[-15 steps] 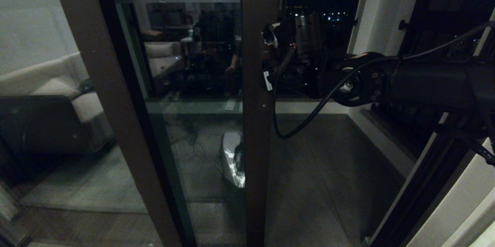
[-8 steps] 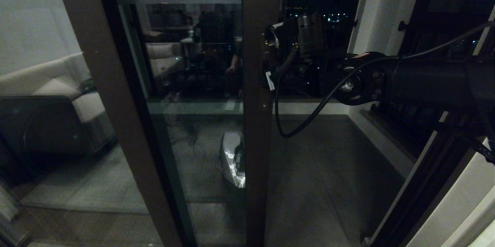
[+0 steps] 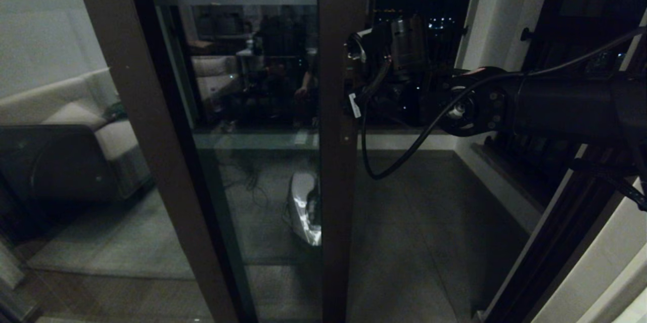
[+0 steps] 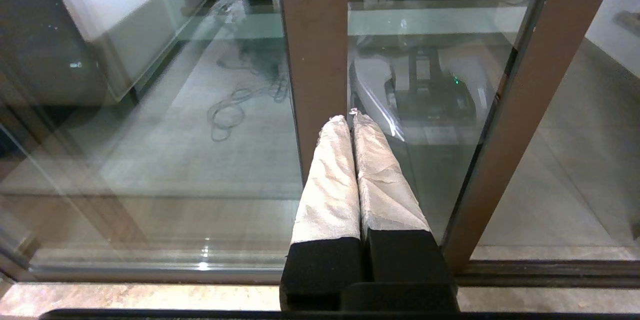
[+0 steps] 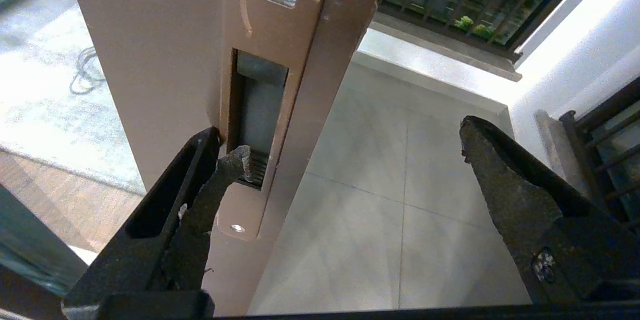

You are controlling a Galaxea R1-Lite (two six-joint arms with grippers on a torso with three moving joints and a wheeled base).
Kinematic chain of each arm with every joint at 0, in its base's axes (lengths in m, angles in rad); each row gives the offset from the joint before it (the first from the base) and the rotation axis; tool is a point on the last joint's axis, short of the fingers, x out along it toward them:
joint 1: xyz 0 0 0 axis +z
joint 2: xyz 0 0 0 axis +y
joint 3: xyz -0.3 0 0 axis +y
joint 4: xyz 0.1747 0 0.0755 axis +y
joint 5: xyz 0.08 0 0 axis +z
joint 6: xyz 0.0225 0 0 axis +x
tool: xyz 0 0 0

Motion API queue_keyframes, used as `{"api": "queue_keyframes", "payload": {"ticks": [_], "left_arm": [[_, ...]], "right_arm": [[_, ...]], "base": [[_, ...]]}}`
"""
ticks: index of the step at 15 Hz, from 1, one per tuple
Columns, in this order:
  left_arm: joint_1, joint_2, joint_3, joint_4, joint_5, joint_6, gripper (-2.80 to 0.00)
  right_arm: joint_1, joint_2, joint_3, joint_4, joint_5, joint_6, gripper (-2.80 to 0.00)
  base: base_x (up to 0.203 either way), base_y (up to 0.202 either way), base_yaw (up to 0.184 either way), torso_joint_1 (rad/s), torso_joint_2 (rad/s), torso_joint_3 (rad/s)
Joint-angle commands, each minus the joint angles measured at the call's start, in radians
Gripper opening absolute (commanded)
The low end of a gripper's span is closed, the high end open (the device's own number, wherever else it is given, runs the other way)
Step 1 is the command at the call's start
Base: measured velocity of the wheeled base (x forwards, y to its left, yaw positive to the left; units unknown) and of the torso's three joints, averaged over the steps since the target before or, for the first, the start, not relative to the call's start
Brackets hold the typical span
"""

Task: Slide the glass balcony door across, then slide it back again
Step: Close the slid door

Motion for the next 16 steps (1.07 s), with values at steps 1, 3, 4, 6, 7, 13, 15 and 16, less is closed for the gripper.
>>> {"api": "queue_keyframes", "payload": {"ticks": [1, 3, 4, 6, 7, 13, 15, 16], "left_arm": [[0.0, 0.0, 0.0, 0.0, 0.0, 0.0, -2.8], [0.0, 0.0, 0.0, 0.0, 0.0, 0.0, -2.8], [0.0, 0.0, 0.0, 0.0, 0.0, 0.0, -2.8], [0.0, 0.0, 0.0, 0.0, 0.0, 0.0, -2.8], [0.0, 0.0, 0.0, 0.0, 0.0, 0.0, -2.8], [0.0, 0.0, 0.0, 0.0, 0.0, 0.0, -2.8], [0.0, 0.0, 0.0, 0.0, 0.0, 0.0, -2.8], [0.0, 0.0, 0.0, 0.0, 0.0, 0.0, -2.8]], "right_arm": [[-0.006, -0.006, 0.004, 0.0, -0.008, -0.002, 0.0], [-0.015, -0.007, 0.005, 0.0, -0.008, -0.002, 0.0], [-0.021, -0.007, 0.005, 0.001, -0.008, -0.003, 0.0], [-0.033, -0.016, 0.011, 0.002, -0.008, -0.009, 0.0], [-0.037, -0.021, 0.02, 0.002, -0.008, -0.009, 0.0], [-0.04, -0.035, 0.042, 0.002, -0.008, -0.026, 0.0], [-0.04, -0.049, 0.059, 0.002, -0.008, -0.034, 0.0], [-0.042, -0.056, 0.066, 0.001, -0.008, -0.038, 0.0]], "base": [[0.0, 0.0, 0.0, 0.0, 0.0, 0.0], [0.0, 0.0, 0.0, 0.0, 0.0, 0.0], [0.0, 0.0, 0.0, 0.0, 0.0, 0.0], [0.0, 0.0, 0.0, 0.0, 0.0, 0.0], [0.0, 0.0, 0.0, 0.0, 0.0, 0.0], [0.0, 0.0, 0.0, 0.0, 0.0, 0.0], [0.0, 0.0, 0.0, 0.0, 0.0, 0.0], [0.0, 0.0, 0.0, 0.0, 0.0, 0.0]]}}
